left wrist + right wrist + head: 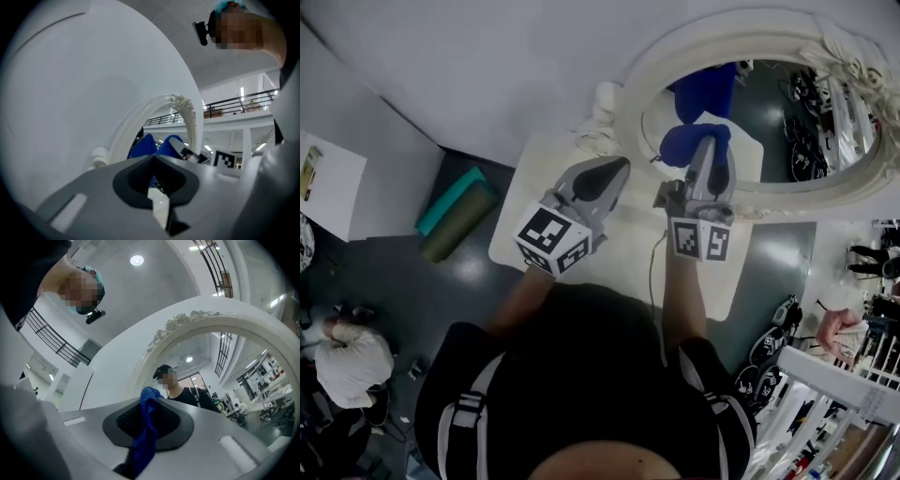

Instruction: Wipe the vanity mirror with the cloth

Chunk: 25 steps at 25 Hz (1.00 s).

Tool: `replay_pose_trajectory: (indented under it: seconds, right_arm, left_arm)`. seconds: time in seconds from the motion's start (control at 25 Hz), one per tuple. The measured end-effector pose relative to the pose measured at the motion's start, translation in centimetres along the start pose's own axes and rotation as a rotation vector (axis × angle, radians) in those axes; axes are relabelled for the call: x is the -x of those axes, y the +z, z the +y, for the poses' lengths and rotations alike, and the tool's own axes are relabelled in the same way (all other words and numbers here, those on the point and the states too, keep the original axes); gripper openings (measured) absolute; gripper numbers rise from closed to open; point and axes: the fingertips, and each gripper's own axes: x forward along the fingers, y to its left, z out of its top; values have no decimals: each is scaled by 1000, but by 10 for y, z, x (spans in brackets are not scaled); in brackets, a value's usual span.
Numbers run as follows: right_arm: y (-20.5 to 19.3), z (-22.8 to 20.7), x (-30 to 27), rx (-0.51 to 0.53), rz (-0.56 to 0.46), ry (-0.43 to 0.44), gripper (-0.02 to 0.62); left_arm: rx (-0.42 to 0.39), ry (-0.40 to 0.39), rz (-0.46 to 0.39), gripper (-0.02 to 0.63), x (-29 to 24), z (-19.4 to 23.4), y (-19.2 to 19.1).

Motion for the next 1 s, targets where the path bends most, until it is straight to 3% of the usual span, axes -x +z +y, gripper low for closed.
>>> replay_pose_trajectory:
  seconds: [0.32,0.56,1.0]
  right_arm:
    - [29,-68,89,41,14,-191,38]
    - [22,-118,166,-16,56,-315,38]
    - [-28,-177,218,-132,85,-384,38]
  left_arm:
    - [-20,-95,65,9,-36,-53,-32]
    - [-64,-105,82,9,-52,-104,-57]
    - [-156,-81,174,9,-89,-150,-108]
